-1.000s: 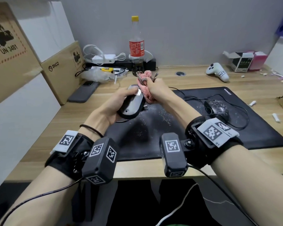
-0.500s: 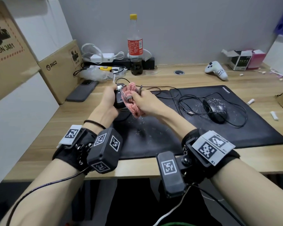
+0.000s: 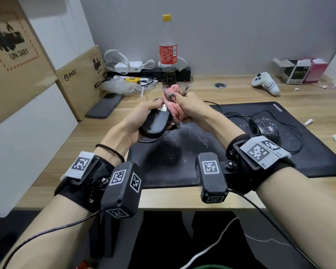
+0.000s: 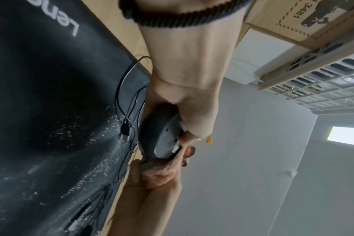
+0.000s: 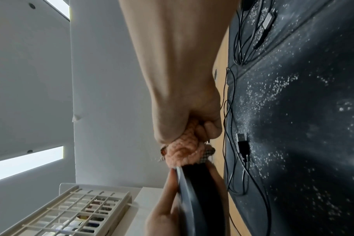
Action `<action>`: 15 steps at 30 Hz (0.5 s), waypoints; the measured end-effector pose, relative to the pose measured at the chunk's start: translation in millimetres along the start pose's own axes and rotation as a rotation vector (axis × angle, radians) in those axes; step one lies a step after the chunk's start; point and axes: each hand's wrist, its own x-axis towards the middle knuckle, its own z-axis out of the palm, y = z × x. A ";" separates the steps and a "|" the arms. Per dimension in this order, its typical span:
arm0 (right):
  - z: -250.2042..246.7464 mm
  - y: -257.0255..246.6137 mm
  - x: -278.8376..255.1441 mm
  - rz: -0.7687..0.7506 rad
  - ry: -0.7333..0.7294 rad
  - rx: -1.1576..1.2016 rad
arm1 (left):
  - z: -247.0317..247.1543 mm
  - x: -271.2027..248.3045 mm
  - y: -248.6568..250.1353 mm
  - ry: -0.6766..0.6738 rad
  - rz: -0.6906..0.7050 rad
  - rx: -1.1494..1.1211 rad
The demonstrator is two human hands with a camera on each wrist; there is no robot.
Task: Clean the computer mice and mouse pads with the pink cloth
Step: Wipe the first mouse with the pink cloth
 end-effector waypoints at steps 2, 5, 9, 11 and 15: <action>-6.5 -0.9 -6.0 0.010 -0.091 -0.015 | -5.3 0.7 3.5 0.037 -0.006 0.017; -11.7 -3.7 -10.2 -0.006 -0.138 -0.052 | -8.7 2.0 4.3 0.013 -0.026 0.035; -8.6 -7.9 -7.2 -0.017 -0.071 -0.061 | -5.5 -0.6 1.3 -0.044 -0.045 0.046; -8.1 -8.4 -8.7 -0.028 -0.100 -0.087 | -7.6 0.1 0.2 -0.018 -0.048 0.008; -8.0 -6.5 -11.8 -0.019 -0.122 -0.082 | -6.1 -0.9 -1.9 -0.056 -0.113 0.026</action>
